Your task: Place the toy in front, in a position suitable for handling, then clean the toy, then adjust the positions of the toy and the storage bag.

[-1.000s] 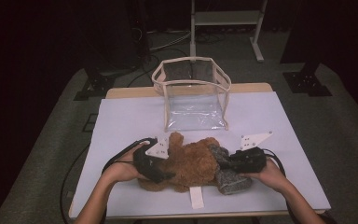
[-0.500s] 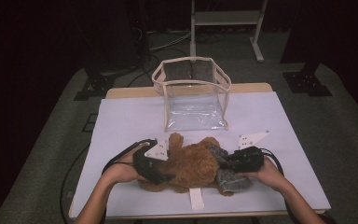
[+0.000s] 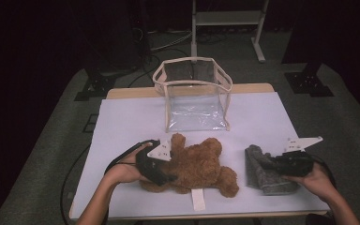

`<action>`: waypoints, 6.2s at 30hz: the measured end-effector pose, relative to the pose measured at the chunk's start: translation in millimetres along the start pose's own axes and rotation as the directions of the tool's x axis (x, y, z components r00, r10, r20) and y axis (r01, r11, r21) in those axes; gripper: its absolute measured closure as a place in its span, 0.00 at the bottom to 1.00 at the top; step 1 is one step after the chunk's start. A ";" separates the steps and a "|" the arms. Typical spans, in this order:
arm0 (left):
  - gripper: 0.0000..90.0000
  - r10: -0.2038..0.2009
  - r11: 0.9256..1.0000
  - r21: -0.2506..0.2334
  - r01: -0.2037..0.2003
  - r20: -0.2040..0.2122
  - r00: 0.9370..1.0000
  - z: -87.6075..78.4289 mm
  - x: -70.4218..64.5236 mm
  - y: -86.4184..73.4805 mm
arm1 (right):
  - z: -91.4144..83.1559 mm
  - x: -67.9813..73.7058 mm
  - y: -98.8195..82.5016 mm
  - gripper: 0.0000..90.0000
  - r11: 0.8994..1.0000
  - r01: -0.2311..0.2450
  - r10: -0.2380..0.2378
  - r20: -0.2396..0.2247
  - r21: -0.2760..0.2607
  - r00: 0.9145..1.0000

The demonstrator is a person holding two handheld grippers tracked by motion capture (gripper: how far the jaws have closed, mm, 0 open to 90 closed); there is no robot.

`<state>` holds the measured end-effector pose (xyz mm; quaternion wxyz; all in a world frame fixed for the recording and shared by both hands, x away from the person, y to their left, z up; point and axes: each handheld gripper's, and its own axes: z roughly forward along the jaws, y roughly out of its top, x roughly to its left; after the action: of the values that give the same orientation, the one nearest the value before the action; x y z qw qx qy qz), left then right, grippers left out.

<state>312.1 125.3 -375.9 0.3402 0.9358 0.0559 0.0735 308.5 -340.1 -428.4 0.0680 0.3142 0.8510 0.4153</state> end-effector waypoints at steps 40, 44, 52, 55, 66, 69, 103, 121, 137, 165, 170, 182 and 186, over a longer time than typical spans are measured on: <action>0.27 -0.069 0.987 -0.148 0.056 -0.081 0.994 -54.0 2.7 -27.3 | 61.9 78.2 76.3 0.35 0.967 0.216 -0.244 -0.253 -0.133 0.936; 0.25 -0.089 0.986 -0.149 0.073 -0.102 0.991 -62.5 -1.3 -42.3 | 73.3 84.9 83.9 0.31 0.960 0.240 -0.271 -0.258 -0.147 0.927; 0.21 -0.133 0.984 -0.133 0.117 -0.124 0.983 -62.6 -2.8 -71.5 | 81.6 88.9 91.4 0.27 0.948 0.263 -0.303 -0.264 -0.178 0.916; 0.19 -0.146 0.984 -0.118 0.133 -0.111 0.983 -53.6 -0.8 -78.8 | 87.6 89.6 91.2 0.26 0.950 0.257 -0.298 -0.275 -0.175 0.914; 0.36 -0.155 0.977 -0.159 0.141 -0.080 0.985 -38.2 -0.5 -75.1 | 95.5 93.0 89.4 0.47 0.946 0.252 -0.302 -0.264 -0.205 0.916; 0.40 -0.156 0.974 -0.179 0.140 -0.076 0.985 -37.8 -1.0 -72.3 | 91.7 91.2 89.5 0.57 0.945 0.243 -0.296 -0.262 -0.217 0.918; 0.27 -0.078 0.978 -0.196 0.077 0.001 0.997 -10.2 -8.4 -24.3 | 0.3 55.3 65.0 0.43 0.973 0.181 -0.211 -0.228 -0.145 0.951; 0.20 -0.106 0.962 -0.255 0.095 -0.028 0.994 -24.0 -8.6 -22.9 | -4.3 26.8 121.1 0.32 0.970 0.218 -0.232 -0.138 -0.106 0.963; 0.14 -0.121 0.965 -0.239 0.108 -0.038 0.992 -27.4 -6.0 -29.2 | 26.5 32.0 193.6 0.31 0.946 0.318 -0.323 -0.170 -0.060 0.931; 0.12 -0.122 0.966 -0.235 0.108 -0.043 0.992 -36.2 -8.8 -32.9 | 52.1 48.2 233.6 0.31 0.919 0.388 -0.392 -0.210 -0.060 0.896; 0.12 -0.119 0.966 -0.235 0.108 -0.031 0.992 -34.7 -7.4 -33.4 | 55.7 47.3 243.2 0.31 0.919 0.390 -0.394 -0.218 -0.065 0.893; 0.11 -0.132 0.963 -0.241 0.120 -0.033 0.991 -37.5 -8.7 -36.4 | 67.6 42.7 266.0 0.33 0.909 0.417 -0.413 -0.210 -0.030 0.886; 0.11 -0.129 0.965 -0.235 0.119 -0.028 0.991 -36.6 -8.7 -37.0 | 69.6 36.5 274.0 0.34 0.903 0.430 -0.424 -0.200 -0.010 0.883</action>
<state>295.1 175.2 -373.0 0.4503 0.8823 0.1127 0.0784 436.8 -146.9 -262.7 0.0675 0.0776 0.9088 0.4044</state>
